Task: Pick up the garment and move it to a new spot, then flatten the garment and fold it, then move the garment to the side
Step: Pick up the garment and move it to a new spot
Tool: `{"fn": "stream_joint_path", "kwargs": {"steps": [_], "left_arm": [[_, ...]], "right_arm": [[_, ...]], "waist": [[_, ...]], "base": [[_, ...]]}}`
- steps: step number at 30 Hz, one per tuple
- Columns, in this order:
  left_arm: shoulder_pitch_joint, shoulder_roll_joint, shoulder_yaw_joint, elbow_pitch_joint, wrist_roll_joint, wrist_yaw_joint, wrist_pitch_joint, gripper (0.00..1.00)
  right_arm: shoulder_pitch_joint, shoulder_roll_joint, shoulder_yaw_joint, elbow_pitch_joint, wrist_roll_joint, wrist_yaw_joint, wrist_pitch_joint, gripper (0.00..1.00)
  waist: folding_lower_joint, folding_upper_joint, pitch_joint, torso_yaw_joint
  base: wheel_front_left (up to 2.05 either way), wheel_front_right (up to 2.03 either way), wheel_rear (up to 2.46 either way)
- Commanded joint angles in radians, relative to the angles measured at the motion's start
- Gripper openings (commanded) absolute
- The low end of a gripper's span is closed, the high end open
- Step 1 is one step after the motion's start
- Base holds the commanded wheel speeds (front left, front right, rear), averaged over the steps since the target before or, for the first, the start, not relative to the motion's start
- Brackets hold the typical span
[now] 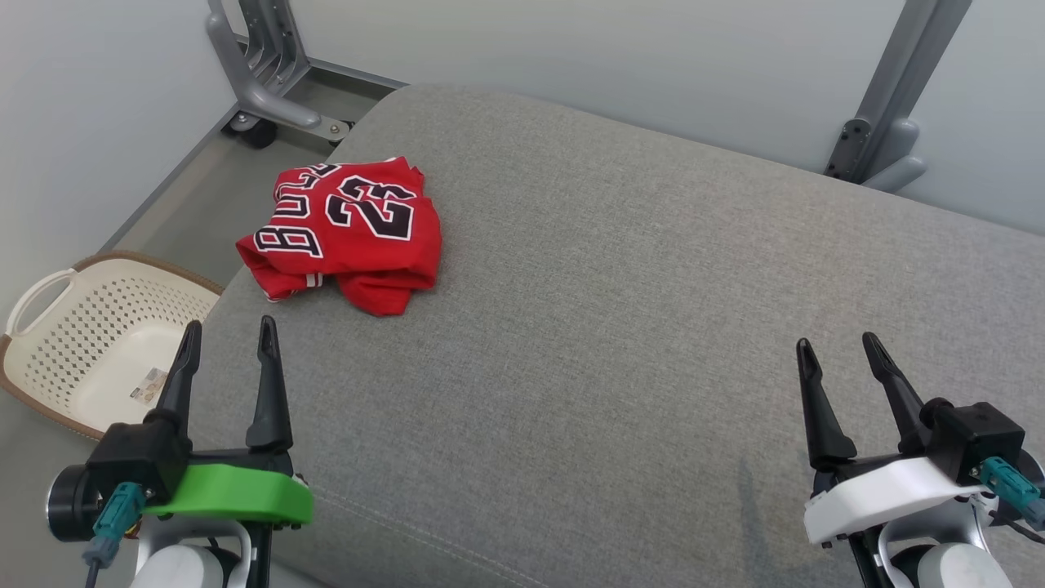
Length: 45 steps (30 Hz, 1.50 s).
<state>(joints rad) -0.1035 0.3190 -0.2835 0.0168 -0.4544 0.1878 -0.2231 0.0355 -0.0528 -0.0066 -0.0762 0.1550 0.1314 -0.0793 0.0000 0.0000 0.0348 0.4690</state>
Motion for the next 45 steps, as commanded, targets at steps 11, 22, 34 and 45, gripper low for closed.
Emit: {"fn": "stream_joint_path", "kwargs": {"steps": [11, 22, 34, 45], "left_arm": [[-0.161, -0.002, 0.047, -0.034, 0.005, -0.026, -0.032, 1.00], [-0.432, -0.009, 0.087, 0.222, -0.043, -0.113, -0.033, 1.00], [-0.639, -0.038, 0.086, 0.819, -0.157, -0.263, 0.039, 1.00], [-0.696, -0.051, 0.055, 1.064, -0.169, -0.302, 0.011, 0.00]], "right_arm": [[-0.078, -0.035, 0.032, -0.074, -0.010, -0.001, 0.050, 1.00], [-0.182, -0.081, 0.057, -0.139, -0.002, -0.001, 0.075, 1.00], [-0.232, -0.093, 0.065, -0.123, 0.009, -0.001, 0.050, 1.00], [-0.225, -0.084, 0.068, -0.091, 0.008, -0.001, 0.042, 1.00]], "waist": [[0.0000, 0.0000, 0.133, -0.073], [0.0000, 0.0000, 0.338, -0.199], [0.0000, 0.0000, 0.429, -0.278], [0.0000, 0.0000, 0.389, -0.274]], "base": [[0.00, 0.00, 0.00], [0.00, 0.00, 0.00], [0.00, 0.00, 0.00], [0.00, 0.00, 0.00]]}}
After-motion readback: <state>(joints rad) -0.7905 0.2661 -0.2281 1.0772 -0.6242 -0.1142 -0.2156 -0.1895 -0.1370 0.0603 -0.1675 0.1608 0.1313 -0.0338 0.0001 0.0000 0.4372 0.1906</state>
